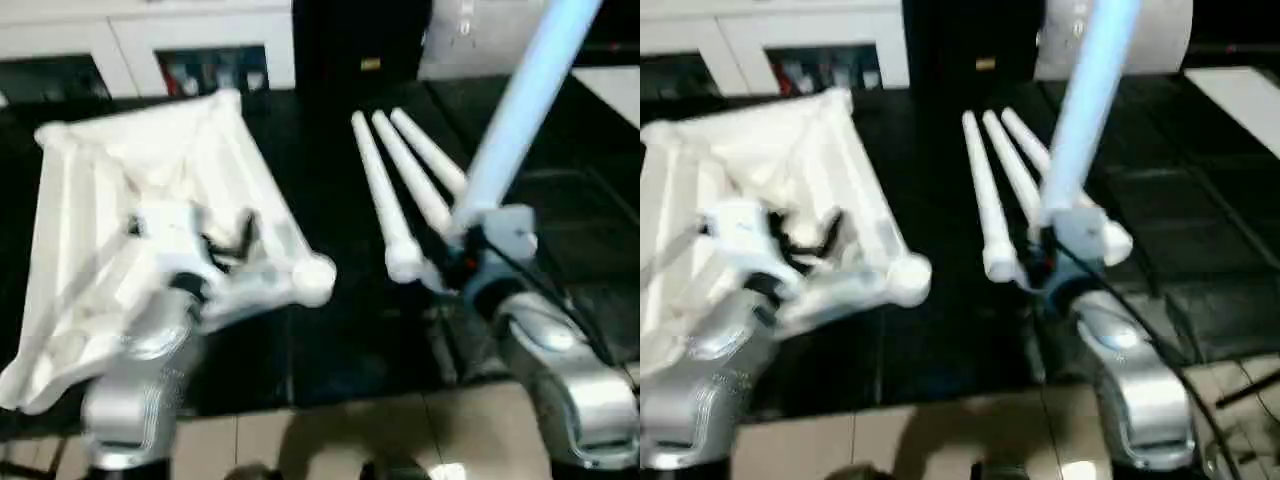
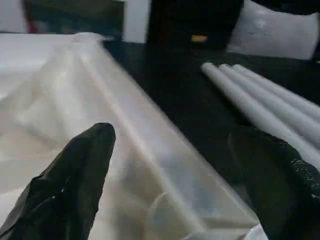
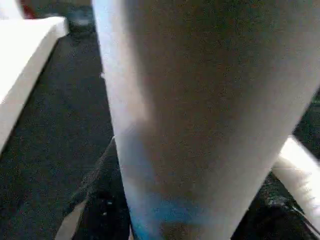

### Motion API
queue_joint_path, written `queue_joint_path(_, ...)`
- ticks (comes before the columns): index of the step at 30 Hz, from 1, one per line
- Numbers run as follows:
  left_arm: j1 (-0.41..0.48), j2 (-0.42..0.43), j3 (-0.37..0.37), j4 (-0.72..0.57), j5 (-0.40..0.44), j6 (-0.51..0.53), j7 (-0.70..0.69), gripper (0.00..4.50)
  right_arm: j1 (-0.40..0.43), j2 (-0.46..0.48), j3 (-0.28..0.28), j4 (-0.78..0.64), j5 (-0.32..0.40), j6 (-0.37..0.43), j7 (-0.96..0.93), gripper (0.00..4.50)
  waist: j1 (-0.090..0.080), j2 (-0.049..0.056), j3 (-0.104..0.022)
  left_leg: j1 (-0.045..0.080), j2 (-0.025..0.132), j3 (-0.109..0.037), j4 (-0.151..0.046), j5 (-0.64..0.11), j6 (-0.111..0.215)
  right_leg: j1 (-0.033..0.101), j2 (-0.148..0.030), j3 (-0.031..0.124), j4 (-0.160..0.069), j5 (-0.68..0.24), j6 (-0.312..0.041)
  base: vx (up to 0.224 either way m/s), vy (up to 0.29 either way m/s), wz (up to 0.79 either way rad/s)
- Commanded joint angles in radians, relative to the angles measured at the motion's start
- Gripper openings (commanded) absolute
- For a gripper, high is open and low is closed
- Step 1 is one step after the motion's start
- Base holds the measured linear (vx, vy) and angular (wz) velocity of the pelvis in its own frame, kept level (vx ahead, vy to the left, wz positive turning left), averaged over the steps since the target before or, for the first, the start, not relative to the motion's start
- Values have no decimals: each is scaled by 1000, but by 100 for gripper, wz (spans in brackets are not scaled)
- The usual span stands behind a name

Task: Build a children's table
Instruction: Move to table

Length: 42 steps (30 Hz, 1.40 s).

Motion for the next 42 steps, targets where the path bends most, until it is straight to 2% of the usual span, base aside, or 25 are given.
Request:
queue_joint_path(1, 1, 19, 22, -5, 8, -1, 1, 403, -17, 11, 14, -20, 4, -19, 9, 191, 39, -13, -43, -73, 46, -13, -45, 113, -16, 118, -148, 89, -146, -138, -188, 132, -25, -8)
queue_joint_path(2, 0, 20, 22, -6, 10, -1, -1, 403, -16, 11, 15, -21, 10, -28, 14, 191, 39, 12, -41, -62, 77, -13, -105, 145, -5, 114, -119, 47, -157, -244, -249, 134, 39, 0)
queue_joint_path(3, 0, 21, 22, -6, 10, -1, -1, 403, -15, 12, 16, -23, 14, -34, 17, 191, 37, 63, -46, -1, 125, -25, -186, 78, -14, 89, -53, -9, -145, -288, -203, 134, 39, 0)
queue_joint_path(4, 0, 21, 23, -6, 11, -2, -2, 403, -13, 14, 16, -27, 19, -40, 23, 191, -15, 85, -59, 111, 201, -125, -227, -79, 42, -12, 25, -46, 0, -226, -132, 144, 87, -3)
queue_joint_path(5, 0, 21, 23, -6, 11, -2, -2, 403, -12, 14, 16, -28, 20, -42, 24, 191, -15, 85, -59, 111, 201, -125, -227, -79, 42, -12, 25, -46, 0, -226, -132, 150, 88, -3)
queue_joint_path(6, 1, 20, 23, -6, 14, -2, -3, 403, -10, 13, 18, -33, 22, -44, 30, 191, -21, 72, -85, 171, 217, -167, -199, 15, 188, -87, 11, -40, 78, -114, 5, 150, 88, -3)
queue_joint_path(7, 1, 20, 23, -6, 15, -2, -4, 403, -10, 11, 20, -33, 21, -43, 31, 191, -15, 67, -82, 164, 220, -160, -196, 70, 222, -103, 1, -33, 93, -89, 50, 137, 65, 9)
queue_joint_path(8, 1, 20, 23, -6, 15, -3, -4, 403, -10, 8, 23, -33, 17, -41, 31, 191, -15, 58, -74, 140, 217, -130, -203, 125, 275, -118, -11, -25, 108, -37, 87, 107, 24, 11)
queue_joint_path(10, 3, 22, 21, -7, 14, -6, -3, 403, -11, 10, 21, -32, 15, -38, 33, 191, -14, 35, -71, 114, 181, -85, -211, 91, 292, -113, -24, -13, 69, 54, 69, 95, -3, 7)
queue_joint_path(11, 4, 23, 18, -10, 13, -8, -4, 403, -11, 11, 19, -30, 14, -37, 33, 191, -7, 17, -67, 101, 155, -62, -208, 36, 269, -99, -37, 2, 20, 92, 44, 75, -89, 4)
queue_joint_path(12, 6, 23, 15, -12, 12, -12, -6, 403, -11, 12, 16, -28, 13, -38, 34, 191, 23, -68, -64, -20, 16, 14, -102, -88, 139, 40, -133, 118, -132, -38, 82, 75, -89, 4)
queue_joint_path(13, 7, 24, 14, -13, 10, -17, -9, 403, -11, 12, 15, -27, 12, -40, 35, 191, 44, -36, -76, -29, 21, -2, -64, -30, 93, 71, -187, 150, -121, -42, 39, 78, -107, 0)
queue_joint_path(14, 8, 25, 13, -14, 11, -22, -12, 403, -11, 12, 13, -24, 13, -44, 36, 191, 42, -40, -74, -41, 40, -21, -91, 114, 19, 77, -167, 117, -86, 121, 21, 70, -86, -12)
queue_joint_path(15, 8, 25, 14, -14, 12, -22, -12, 403, -11, 12, 12, -23, 14, -45, 36, 191, 40, -26, -68, -44, 50, -23, -131, 249, -49, 60, -116, 65, -56, 357, 9, 70, -86, -12)
queue_joint_path(16, 7, 27, 13, -13, 17, -22, -13, 403, -11, 11, 11, -20, 15, -47, 35, 191, 34, -9, -75, -35, 74, -29, -147, 315, -86, 42, -74, 46, -34, 548, -19, 55, -54, -14)
queue_joint_path(18, 8, 28, 14, -13, 19, -23, -14, 403, -11, 10, 11, -19, 15, -48, 35, 191, 30, 1, -86, -16, 95, -35, -144, 357, -101, 31, -58, 41, -21, 637, -88, 0, 0, 0)
queue_joint_path(19, 10, 28, 14, -14, 19, -22, -15, 403, -10, 10, 12, -19, 15, -49, 34, 191, 27, 14, -83, -7, 116, -45, -154, 326, -119, 25, -63, 30, -29, 539, -166, 0, 0, 0)
queue_joint_path(21, 21, 35, 14, -14, 17, -23, -26, 403, -4, 17, 15, -22, 14, -56, 29, 191, 28, 32, -72, 7, 135, -46, -171, 95, -126, 20, -84, 29, -60, 214, -270, 0, 0, 0)
queue_joint_path(23, 24, 37, 13, -13, 18, -23, -30, 403, -2, 18, 15, -23, 14, -58, 27, 191, 26, 23, -55, 12, 139, -37, -184, -75, -110, 11, -91, 36, -87, 14, -292, -32, 13, 5)
queue_joint_path(26, 19, 71, -16, -7, 29, -26, -62, 403, 7, 30, 8, -12, 12, -70, 23, 191, 31, 22, -41, 31, 141, -23, -196, -278, -123, -12, -102, 37, -120, -334, -230, -65, 10, 11)
queue_joint_path(28, 21, 80, -22, -6, 31, -29, -69, 403, 7, 31, 10, -4, 10, -75, 25, 191, 28, 16, -46, 29, 140, -21, -200, -295, -140, -11, -104, 35, -127, -424, -180, -59, -4, 6)
queue_joint_path(30, 19, 96, -33, -3, 35, -30, -88, 403, -4, 28, 13, 8, 12, -82, 33, 191, 29, 10, -54, 22, 139, -15, -204, -243, -131, -10, -106, 34, -128, -414, -151, 0, 0, 0)
queue_joint_path(37, 36, 168, -58, -29, 0, -15, -201, 403, -41, 17, 3, 42, 67, -95, 108, 191, 33, 5, -70, 8, 142, -8, -202, -141, -102, -6, -108, 34, -114, -300, -183, 0, 0, 0)
queue_joint_path(41, 46, 172, -42, -41, -15, -18, -204, 403, -48, 10, -19, 55, 72, -115, 112, 191, 38, 11, -82, 5, 142, 0, -194, -31, -78, -1, -103, 32, -97, -117, -235, 0, 0, 0)
queue_joint_path(42, 47, 168, -46, -40, -7, -33, -200, 403, -47, 13, -23, 51, 74, -124, 115, 191, 41, 21, -87, 7, 141, -1, -190, -13, -74, -1, -102, 31, -93, -86, -244, 0, 0, 0)
